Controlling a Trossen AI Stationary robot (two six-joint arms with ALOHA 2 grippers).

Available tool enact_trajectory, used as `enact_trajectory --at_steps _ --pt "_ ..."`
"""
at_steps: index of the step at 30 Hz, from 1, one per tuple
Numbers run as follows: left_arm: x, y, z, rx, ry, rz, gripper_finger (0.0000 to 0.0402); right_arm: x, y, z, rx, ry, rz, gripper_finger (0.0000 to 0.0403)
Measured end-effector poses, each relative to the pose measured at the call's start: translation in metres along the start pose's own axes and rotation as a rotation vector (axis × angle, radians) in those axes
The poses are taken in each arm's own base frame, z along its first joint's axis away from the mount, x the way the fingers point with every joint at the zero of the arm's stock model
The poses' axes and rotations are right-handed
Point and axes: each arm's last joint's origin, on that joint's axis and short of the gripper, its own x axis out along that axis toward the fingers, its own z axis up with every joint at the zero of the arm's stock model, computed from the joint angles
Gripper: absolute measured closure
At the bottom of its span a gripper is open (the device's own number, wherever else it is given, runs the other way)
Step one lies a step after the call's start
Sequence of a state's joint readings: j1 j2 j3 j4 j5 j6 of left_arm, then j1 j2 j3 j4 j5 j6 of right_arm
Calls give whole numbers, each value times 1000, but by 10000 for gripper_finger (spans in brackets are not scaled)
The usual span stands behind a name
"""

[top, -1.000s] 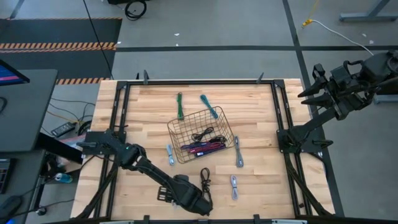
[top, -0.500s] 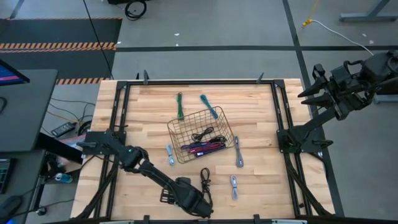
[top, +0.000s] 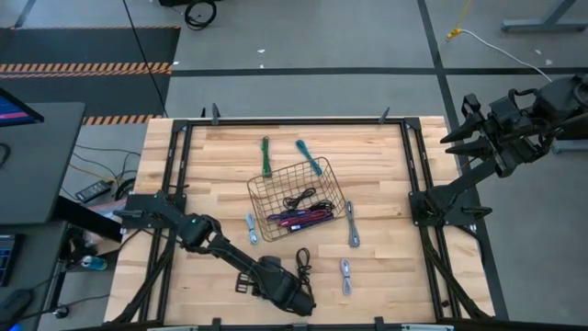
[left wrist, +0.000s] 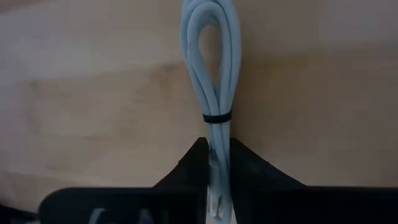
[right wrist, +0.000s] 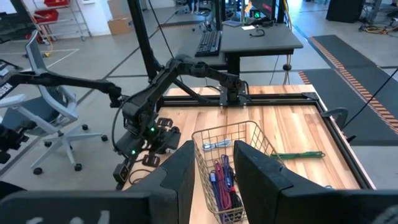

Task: Pick and place USB-C Cables
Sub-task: Put the white USB cable into the gold wire basket

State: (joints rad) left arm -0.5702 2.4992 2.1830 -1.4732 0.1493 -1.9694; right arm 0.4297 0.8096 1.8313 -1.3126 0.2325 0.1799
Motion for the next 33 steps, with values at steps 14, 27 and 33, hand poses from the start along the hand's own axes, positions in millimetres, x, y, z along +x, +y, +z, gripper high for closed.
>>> enact_trajectory --at_steps 14,27,33 --pt "-137 55 47 5 -324 -404 364 0 0 0 4 -2 0 286" --pt "-215 101 142 337 -617 -464 364 0 0 0 4 -2 -1 286" --pt "-218 96 212 403 -662 -379 364 0 -1 2 9 -26 -32 286"
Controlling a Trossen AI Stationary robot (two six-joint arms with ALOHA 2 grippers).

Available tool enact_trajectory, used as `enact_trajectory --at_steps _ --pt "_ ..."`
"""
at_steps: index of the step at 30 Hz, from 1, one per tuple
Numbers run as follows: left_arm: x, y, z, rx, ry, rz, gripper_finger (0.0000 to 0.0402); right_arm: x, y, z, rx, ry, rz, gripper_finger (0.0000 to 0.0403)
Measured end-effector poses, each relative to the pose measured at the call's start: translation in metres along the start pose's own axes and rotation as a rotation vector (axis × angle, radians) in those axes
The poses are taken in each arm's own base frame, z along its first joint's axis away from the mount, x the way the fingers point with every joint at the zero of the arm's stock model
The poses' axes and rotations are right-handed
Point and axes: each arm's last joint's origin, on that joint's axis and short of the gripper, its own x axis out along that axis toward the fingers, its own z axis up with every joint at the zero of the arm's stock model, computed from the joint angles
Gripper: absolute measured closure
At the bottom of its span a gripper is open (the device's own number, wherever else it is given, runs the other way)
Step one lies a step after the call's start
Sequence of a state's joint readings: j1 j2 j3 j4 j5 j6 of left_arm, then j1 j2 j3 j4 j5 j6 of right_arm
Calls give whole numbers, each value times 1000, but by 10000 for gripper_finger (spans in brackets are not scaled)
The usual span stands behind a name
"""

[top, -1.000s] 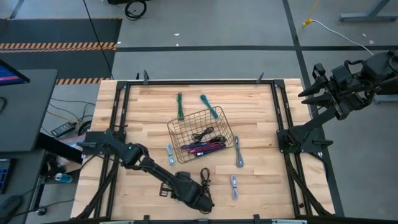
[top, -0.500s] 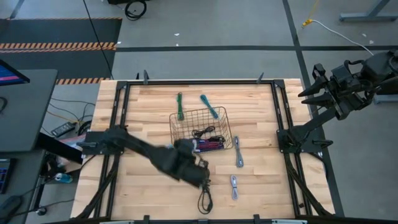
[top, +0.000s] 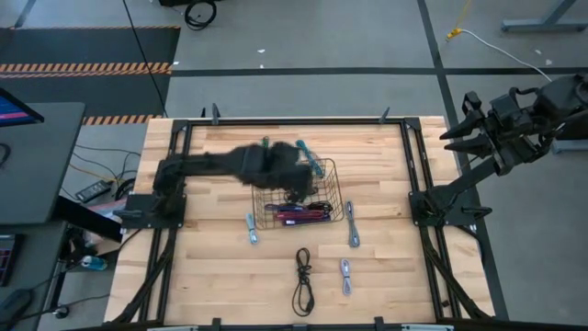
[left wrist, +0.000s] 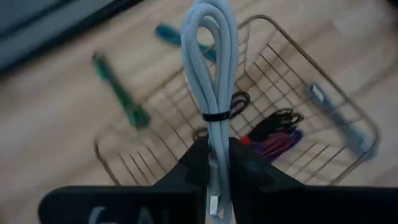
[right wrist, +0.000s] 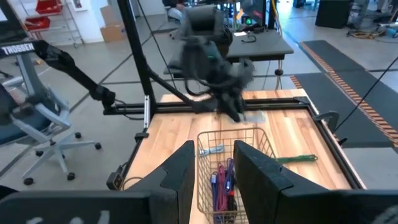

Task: Pick and place USB-C Cables
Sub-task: Put the white USB cable into the gold wire basket

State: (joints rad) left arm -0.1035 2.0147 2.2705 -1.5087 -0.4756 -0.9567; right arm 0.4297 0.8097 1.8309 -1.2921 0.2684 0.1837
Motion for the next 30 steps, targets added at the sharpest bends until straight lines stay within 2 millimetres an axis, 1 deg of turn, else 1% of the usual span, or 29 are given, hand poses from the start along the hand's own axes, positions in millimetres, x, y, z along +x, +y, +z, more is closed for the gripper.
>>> enact_trajectory --at_steps 2,4,6,9,12,14,18,24,30 --pt "12 -1 11 245 37 -88 364 0 0 1 1 -6 1 286" --pt "23 -7 18 463 49 -193 364 0 0 2 4 -18 3 286" --pt "28 -9 26 599 31 -282 364 0 0 3 6 -27 3 286" --pt "37 -8 30 724 48 -346 364 0 1 4 11 -40 5 286" --pt "47 -3 30 788 116 -339 364 0 1 4 11 -41 4 286" --pt "51 3 29 818 167 -319 364 0 0 4 12 -44 -10 286" --pt "60 6 30 871 206 -304 364 0 -1 4 13 -50 -49 286" --pt "78 -3 29 920 225 -368 364 0 -2 4 13 -55 -74 286" --pt "103 -11 21 949 311 -392 364 0 -2 4 13 -54 -74 286"
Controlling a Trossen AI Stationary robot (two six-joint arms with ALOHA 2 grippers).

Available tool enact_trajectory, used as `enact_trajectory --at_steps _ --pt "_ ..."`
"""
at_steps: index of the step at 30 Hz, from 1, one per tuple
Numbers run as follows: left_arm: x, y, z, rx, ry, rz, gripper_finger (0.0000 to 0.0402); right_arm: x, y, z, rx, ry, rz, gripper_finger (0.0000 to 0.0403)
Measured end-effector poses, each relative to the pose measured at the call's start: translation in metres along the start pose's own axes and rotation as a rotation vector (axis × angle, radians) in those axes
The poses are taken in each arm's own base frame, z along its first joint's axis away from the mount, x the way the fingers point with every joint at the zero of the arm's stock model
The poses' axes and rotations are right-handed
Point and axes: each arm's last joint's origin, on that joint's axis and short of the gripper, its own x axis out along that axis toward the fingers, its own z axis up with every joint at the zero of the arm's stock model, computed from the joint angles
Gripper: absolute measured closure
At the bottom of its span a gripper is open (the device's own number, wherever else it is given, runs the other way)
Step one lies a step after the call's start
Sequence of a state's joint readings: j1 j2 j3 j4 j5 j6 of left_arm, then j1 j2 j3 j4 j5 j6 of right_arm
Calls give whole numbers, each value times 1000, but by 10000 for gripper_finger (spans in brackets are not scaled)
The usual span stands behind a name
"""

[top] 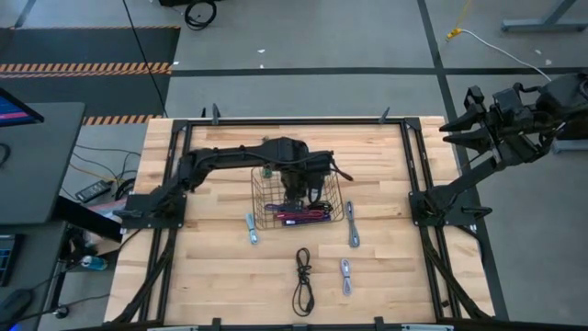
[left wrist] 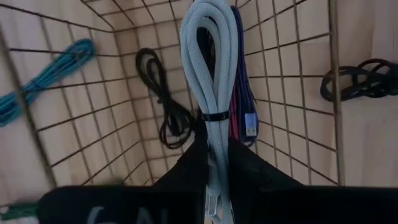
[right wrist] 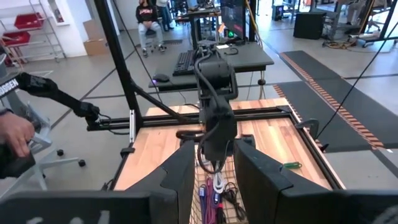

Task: Pick and place USB-C Cables
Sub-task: Put the white USB cable into the gold wire basket, then put the black and white USB cable into the gold wire basket

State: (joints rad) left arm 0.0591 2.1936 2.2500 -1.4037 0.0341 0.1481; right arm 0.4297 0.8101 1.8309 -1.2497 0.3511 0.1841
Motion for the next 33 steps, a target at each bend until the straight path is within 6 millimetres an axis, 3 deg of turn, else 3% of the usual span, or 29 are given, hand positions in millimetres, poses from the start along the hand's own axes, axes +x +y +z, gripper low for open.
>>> enact_trajectory --at_steps 5,11,22,27,33 --pt "20 0 4 4 20 -36 364 1 0 0 -1 3 1 286" --pt "28 0 7 -82 22 -47 364 1 1 0 -2 4 3 286" --pt "27 1 7 -197 18 -42 210 1 1 0 -2 4 3 286" --pt "26 11 7 -332 -4 -35 185 1 1 0 -3 4 3 286" --pt "17 34 15 -500 -150 -34 183 1 1 0 -5 4 3 286"
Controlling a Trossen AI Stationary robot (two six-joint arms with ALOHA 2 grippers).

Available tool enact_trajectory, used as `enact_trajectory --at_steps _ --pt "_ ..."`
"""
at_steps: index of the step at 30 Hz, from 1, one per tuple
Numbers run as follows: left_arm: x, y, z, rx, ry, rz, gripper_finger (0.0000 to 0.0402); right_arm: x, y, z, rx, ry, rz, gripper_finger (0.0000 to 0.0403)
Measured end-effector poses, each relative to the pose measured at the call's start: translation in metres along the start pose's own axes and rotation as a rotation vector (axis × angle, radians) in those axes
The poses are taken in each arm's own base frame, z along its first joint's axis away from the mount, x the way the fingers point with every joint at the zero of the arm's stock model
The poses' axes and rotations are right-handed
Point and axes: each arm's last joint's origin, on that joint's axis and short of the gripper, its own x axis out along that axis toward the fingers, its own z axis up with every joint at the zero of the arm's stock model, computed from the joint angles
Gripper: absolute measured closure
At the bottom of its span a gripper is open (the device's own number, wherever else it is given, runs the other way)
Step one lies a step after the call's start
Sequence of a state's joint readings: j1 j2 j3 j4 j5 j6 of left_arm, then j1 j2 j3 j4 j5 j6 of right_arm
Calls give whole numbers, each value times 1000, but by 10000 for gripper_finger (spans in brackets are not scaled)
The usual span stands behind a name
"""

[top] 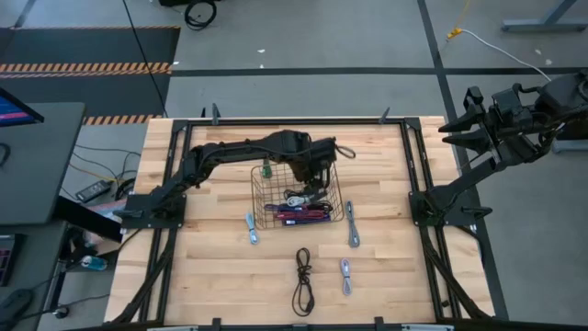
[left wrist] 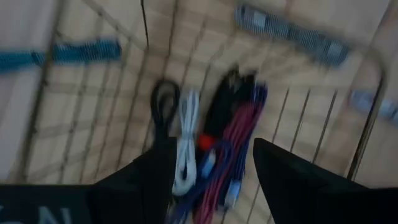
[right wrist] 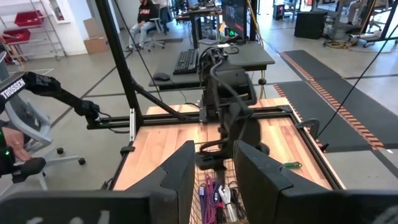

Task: Pick and place USB-C Cables
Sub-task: Put the black and white USB cable into the gold wire basket

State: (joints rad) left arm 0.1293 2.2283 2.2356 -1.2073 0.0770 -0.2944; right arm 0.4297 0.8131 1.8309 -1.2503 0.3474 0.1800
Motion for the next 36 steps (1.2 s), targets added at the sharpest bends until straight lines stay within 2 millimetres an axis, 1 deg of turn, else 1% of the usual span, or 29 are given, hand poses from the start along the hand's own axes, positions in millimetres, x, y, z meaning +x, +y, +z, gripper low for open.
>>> enact_trajectory --at_steps 3,7,8,10,11,14,17,19,22,24,26,28,33,36 --pt "-13 6 10 -50 -75 -21 186 0 0 0 0 -2 -9 286" --pt "-40 8 22 -53 -197 -51 186 0 -1 0 -1 -4 -23 286" --pt "-49 7 24 -47 -253 -72 186 0 -1 0 -1 -4 -23 286" --pt "-65 5 24 -41 -309 -89 186 0 -1 0 0 -3 -24 286" --pt "-78 4 24 -37 -354 -101 186 0 -1 0 2 -2 -24 286" --pt "-114 -2 17 -30 -447 -83 186 0 -1 -3 30 28 -35 286" --pt "-146 -6 4 -39 -534 0 186 0 -4 -12 78 108 -96 286" --pt "-168 -11 -5 -44 -601 64 186 -1 -7 -20 143 175 -149 286" --pt "-193 -19 -20 -52 -682 161 186 2 -7 -31 253 272 -211 286" --pt "-205 -26 -29 -57 -720 215 186 13 -4 -37 292 316 -190 286" --pt "-212 -32 -37 -61 -745 263 186 25 1 -43 324 367 -167 286" --pt "-216 -39 -43 -64 -764 299 186 37 5 -55 354 447 -173 286" --pt "-217 -53 -53 -62 -784 384 186 72 13 -93 443 643 -251 286" --pt "-217 -59 -59 -66 -779 395 186 91 16 -117 530 726 -315 286"
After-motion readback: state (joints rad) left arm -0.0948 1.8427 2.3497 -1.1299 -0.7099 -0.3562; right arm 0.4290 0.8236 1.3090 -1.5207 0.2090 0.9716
